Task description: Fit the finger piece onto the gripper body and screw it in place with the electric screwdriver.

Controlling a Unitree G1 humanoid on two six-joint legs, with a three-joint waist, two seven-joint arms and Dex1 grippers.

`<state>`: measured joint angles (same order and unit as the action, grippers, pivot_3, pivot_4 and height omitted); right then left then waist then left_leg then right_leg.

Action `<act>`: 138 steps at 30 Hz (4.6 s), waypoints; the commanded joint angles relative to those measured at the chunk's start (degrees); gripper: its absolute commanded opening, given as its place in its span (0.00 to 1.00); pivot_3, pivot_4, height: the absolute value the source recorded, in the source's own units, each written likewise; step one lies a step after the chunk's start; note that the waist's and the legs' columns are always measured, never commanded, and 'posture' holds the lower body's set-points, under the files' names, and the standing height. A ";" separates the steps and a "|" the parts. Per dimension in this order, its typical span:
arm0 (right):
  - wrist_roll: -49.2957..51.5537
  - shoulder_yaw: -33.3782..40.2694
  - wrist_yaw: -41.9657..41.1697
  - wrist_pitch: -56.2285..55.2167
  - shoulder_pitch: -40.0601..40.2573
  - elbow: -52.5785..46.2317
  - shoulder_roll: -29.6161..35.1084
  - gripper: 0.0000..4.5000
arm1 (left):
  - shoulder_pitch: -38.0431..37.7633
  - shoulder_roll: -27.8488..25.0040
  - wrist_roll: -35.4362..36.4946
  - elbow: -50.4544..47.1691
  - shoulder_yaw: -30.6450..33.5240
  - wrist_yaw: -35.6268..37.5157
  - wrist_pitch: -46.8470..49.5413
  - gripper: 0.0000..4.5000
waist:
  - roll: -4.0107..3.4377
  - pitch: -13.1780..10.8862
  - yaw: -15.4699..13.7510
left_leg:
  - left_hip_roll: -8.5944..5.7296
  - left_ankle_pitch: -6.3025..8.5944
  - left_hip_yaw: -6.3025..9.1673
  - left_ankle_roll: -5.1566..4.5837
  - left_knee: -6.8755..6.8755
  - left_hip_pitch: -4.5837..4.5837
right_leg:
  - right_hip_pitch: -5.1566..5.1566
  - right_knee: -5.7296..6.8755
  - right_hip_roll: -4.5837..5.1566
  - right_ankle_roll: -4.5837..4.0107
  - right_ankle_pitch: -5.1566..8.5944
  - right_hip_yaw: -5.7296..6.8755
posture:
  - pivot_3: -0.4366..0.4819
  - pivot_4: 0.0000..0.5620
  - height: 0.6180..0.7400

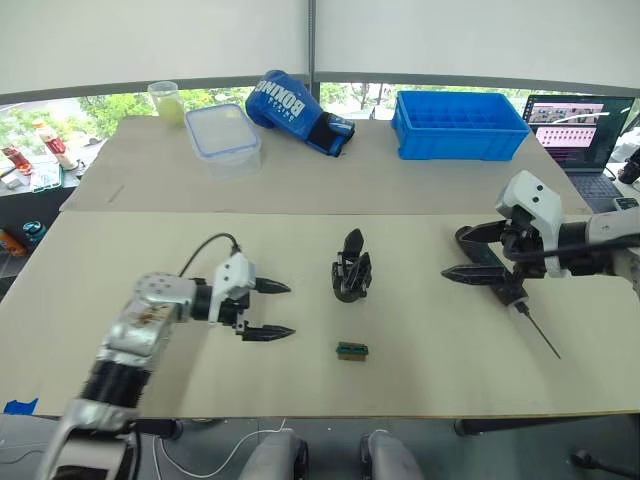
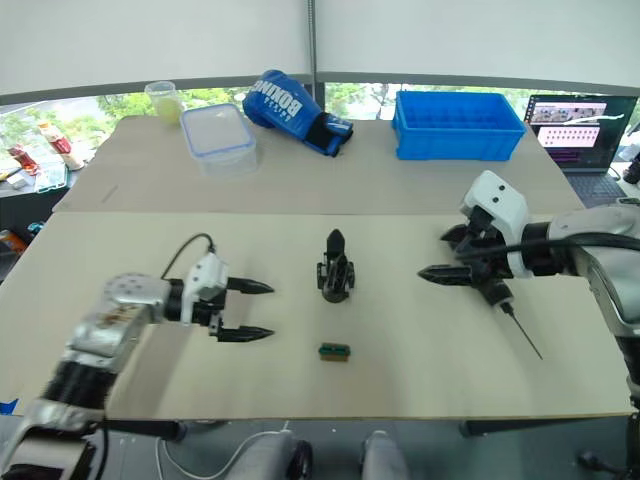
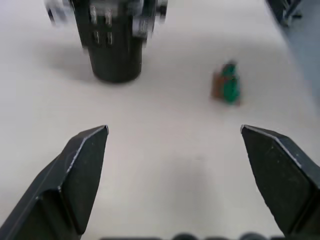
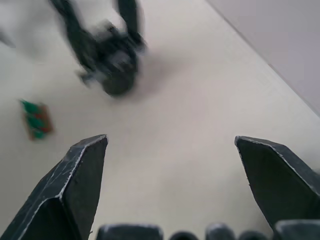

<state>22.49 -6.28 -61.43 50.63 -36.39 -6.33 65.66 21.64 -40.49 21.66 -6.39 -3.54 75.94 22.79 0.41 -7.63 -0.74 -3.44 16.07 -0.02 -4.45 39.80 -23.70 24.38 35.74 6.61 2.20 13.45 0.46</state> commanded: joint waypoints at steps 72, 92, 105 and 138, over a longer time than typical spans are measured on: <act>-44.52 -21.02 -25.53 -32.24 -19.79 54.07 -12.62 0.50 | 4.71 -8.92 18.44 -24.25 2.62 -7.63 14.53 1.00 | -0.67 -0.80 0.46 | -0.10 -0.43 -0.12 0.44 0.05 0.42 | -0.16 0.42 -0.65 -0.03 0.04 0.19 | 0.48 0.27 1.00; -9.87 18.28 -10.58 -6.09 -11.20 17.46 -17.04 0.43 | -3.83 -9.46 16.98 -21.63 1.60 -3.74 11.59 1.00 | -0.69 -0.82 0.63 | -0.04 -0.43 -0.09 0.44 0.00 0.27 | -0.04 0.45 -0.38 -0.03 0.04 -0.01 | 0.48 0.27 1.00; 14.73 35.57 11.77 5.65 -6.46 -13.80 -33.02 0.43 | -7.68 -8.51 11.45 -17.68 1.02 -2.04 2.10 1.00 | -0.69 -0.82 0.13 | -0.18 -0.43 -0.05 0.38 -0.01 0.28 | -0.02 0.51 -0.42 -0.03 0.03 -0.02 | 0.48 0.27 1.00; 20.13 12.93 6.54 -21.31 26.20 -29.54 -35.92 0.43 | -7.99 1.38 -0.57 -6.42 -8.21 -1.08 -14.56 1.00 | -0.55 -0.85 0.00 | -0.21 -0.43 -0.19 0.17 0.06 0.50 | -0.21 0.48 -0.54 0.04 0.00 0.18 | 0.48 0.27 1.00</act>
<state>41.62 6.24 -55.48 31.47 -9.51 -34.24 29.78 12.69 -39.50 21.25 -12.18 -11.85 75.46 8.80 -0.14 -8.48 -0.74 -3.64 15.64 -0.20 -4.27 39.86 -23.20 24.18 36.22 6.07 2.24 13.45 0.64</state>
